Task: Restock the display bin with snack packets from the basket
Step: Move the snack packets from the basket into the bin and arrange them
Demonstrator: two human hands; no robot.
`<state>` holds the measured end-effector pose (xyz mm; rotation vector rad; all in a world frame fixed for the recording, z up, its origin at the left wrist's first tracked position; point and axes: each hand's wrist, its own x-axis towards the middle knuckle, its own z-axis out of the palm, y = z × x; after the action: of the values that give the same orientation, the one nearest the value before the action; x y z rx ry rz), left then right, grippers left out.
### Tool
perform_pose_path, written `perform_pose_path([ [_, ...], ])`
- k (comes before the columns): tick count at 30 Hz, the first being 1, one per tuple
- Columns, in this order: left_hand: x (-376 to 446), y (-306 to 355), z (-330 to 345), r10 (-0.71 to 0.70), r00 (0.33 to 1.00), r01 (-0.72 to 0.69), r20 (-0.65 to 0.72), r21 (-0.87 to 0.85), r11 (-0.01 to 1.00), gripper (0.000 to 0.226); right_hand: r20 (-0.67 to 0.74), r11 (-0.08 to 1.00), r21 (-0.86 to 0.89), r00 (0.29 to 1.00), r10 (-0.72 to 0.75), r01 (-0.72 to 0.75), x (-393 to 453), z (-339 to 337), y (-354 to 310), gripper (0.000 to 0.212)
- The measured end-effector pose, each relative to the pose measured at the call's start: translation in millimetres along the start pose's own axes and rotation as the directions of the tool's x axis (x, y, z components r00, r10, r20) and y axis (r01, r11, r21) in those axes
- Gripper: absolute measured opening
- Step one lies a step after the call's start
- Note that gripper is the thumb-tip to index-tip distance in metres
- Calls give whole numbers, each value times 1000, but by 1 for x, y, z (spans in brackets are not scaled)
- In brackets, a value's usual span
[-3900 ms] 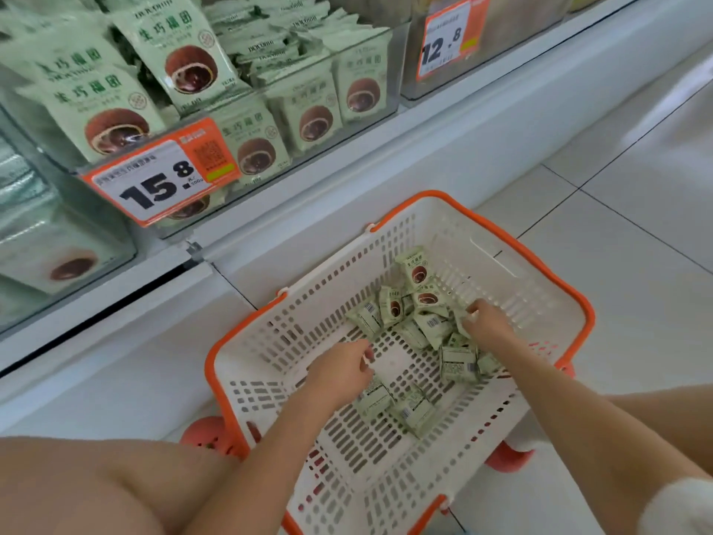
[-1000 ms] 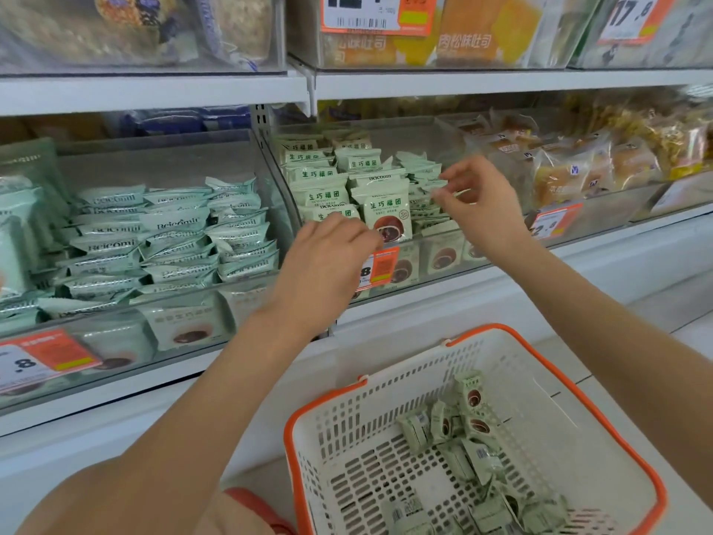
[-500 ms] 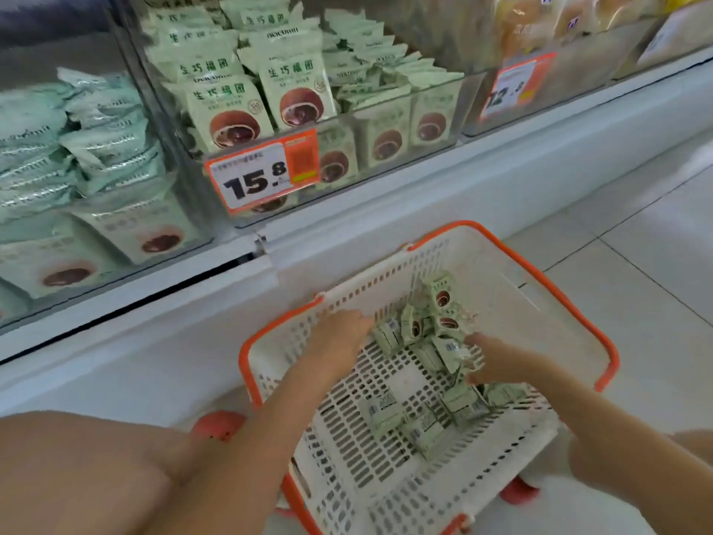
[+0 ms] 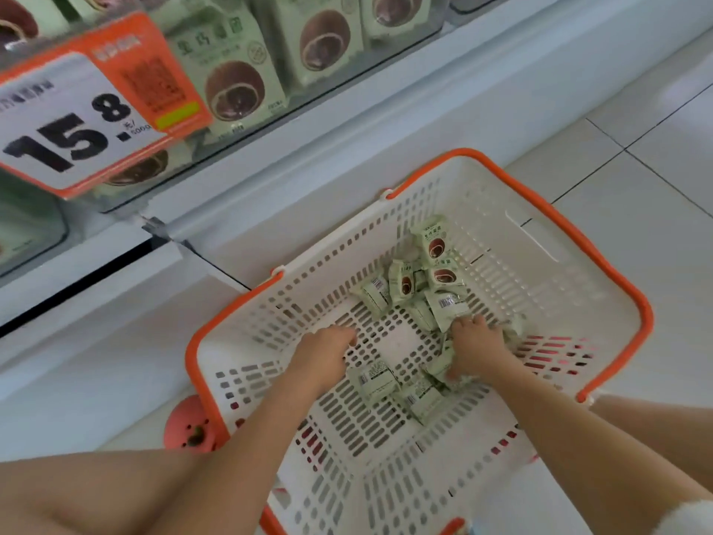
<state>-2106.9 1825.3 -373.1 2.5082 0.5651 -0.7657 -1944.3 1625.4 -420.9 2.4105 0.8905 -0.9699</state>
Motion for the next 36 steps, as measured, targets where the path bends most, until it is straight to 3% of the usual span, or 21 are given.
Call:
perform_pose_path([
  [3,1,-1,-4,-14,999,15,32,-12,1000,44,72,996,-19,994,-81,82,-2,-8,2,96],
  [8,-6,4,-9,-34,999,37,41,-75,996,39,369,969,235,916,-160,74,-17,-6,2,103],
  [16,-34,20,-18,18,995,-11,95,-76,997,31,488,974,77,843,-225,215,-57,-21,-12,96],
  [18,-40,24,-24,18,996,-9,92,-100,995,33,438,967,136,862,-254,215,-69,-19,-17,86],
  [19,-44,26,-28,19,996,-8,92,-122,992,36,429,948,269,860,-277,171,-72,-19,-18,82],
  [20,-49,29,-34,28,995,-15,92,-145,989,43,421,885,456,853,-310,96,-77,-23,-19,79],
  [22,-60,38,-47,71,994,-56,77,-190,980,66,295,632,775,876,-381,14,-90,-39,-20,73],
  [25,-83,58,-76,164,986,-160,30,-110,981,96,64,188,982,900,-432,20,-110,-74,-24,65],
  [26,-92,64,-88,196,981,-196,6,-41,980,101,12,94,995,894,-448,34,-118,-88,-26,61],
  [30,-133,76,-144,297,938,-272,-178,155,950,102,-164,13,979,834,-527,201,-160,-140,-30,47],
  [36,-164,72,-201,380,817,-303,-433,238,923,102,-380,-100,918,780,-498,383,-209,-192,-37,43],
])
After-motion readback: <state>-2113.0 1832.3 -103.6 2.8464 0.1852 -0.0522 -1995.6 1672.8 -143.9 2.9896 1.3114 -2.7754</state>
